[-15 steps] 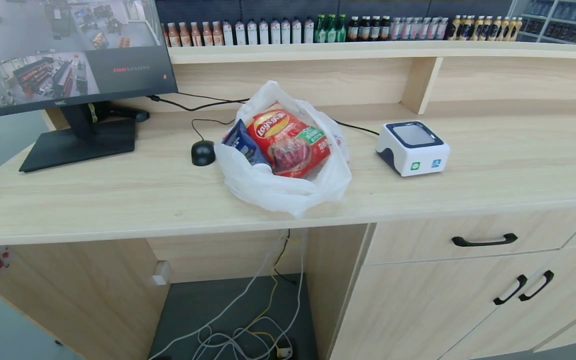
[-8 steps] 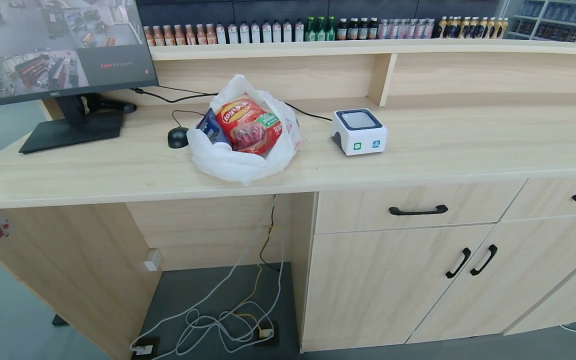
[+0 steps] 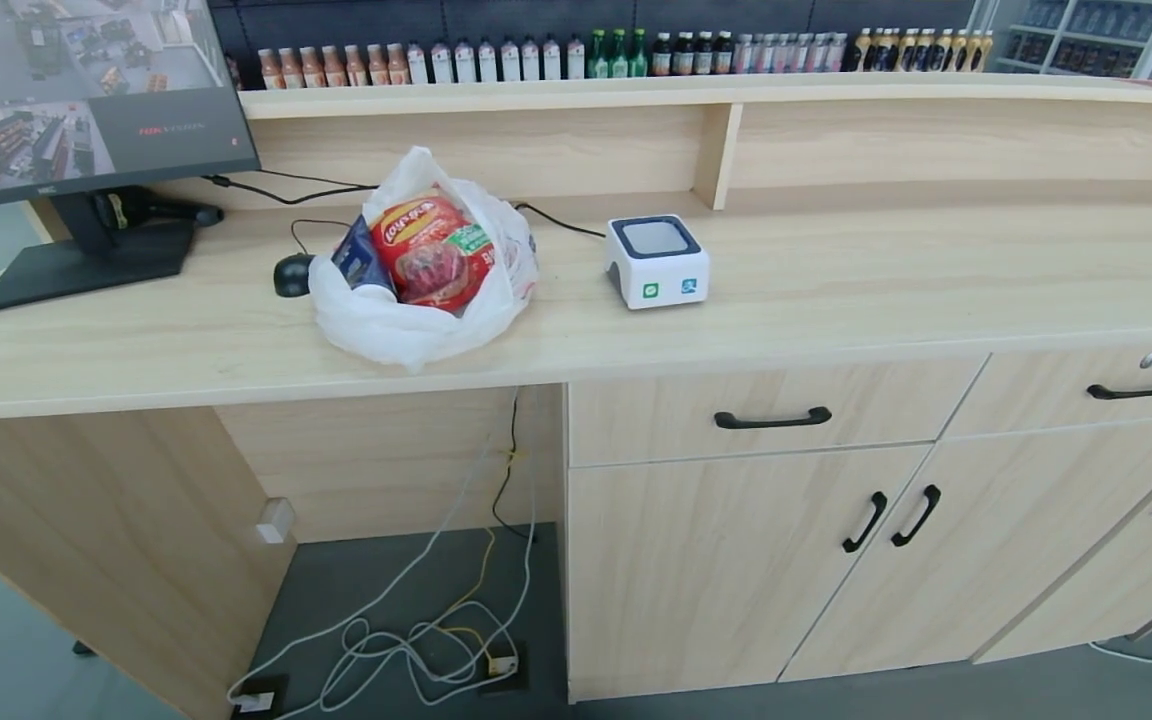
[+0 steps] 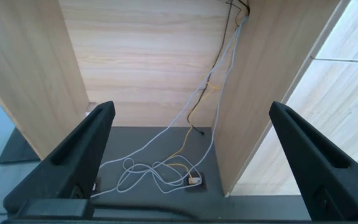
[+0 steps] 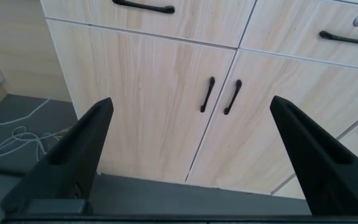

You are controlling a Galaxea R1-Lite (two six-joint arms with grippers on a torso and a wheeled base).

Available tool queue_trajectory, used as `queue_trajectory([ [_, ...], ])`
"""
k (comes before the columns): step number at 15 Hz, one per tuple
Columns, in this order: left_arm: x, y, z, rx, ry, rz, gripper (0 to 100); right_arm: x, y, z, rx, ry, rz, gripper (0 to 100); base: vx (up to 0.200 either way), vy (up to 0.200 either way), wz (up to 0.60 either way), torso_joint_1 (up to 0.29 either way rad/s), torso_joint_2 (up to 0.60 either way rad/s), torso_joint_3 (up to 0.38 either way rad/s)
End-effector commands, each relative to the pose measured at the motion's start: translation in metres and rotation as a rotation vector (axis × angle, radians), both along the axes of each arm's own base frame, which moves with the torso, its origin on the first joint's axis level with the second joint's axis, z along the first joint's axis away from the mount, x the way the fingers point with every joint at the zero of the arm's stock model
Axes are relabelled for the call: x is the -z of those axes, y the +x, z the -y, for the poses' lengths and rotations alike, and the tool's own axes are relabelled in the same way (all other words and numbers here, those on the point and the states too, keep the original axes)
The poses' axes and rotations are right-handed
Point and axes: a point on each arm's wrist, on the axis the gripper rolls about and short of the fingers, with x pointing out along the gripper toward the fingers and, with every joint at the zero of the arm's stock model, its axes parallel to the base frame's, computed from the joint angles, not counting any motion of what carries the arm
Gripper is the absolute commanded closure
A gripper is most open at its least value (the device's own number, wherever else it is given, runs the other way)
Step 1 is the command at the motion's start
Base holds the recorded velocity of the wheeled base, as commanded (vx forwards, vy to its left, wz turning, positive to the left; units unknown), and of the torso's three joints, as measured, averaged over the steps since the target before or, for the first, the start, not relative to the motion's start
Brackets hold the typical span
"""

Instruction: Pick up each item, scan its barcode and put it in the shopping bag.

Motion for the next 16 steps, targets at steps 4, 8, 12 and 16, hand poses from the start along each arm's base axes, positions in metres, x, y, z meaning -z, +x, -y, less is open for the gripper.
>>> queue_trajectory([
  [4,0.0000,0.0000,0.0000,-0.002,-0.001,0.000,0,-0.0001,0.0001,0.0000,-0.002,-0.001,-0.001,0,0.000,0.000,0.00,0.000,0.00,0.000],
  [8,0.0000,0.0000,0.0000,-0.002,0.001,0.000,0,-0.0001,0.0001,0.0000,-0.002,-0.001,-0.001,0,0.000,-0.100,0.00,0.000,0.00,0.001],
  [12,0.0000,0.0000,0.0000,-0.002,0.001,0.000,0,-0.0001,0.0001,0.0000,-0.002,-0.001,-0.001,0,0.000,-0.200,0.00,-0.001,0.00,0.004],
  [16,0.0000,0.0000,0.0000,-0.002,0.001,0.000,0,-0.0001,0.0002,0.0000,-0.002,-0.001,-0.002,0,0.000,-0.050,0.00,0.009,0.01,-0.002],
])
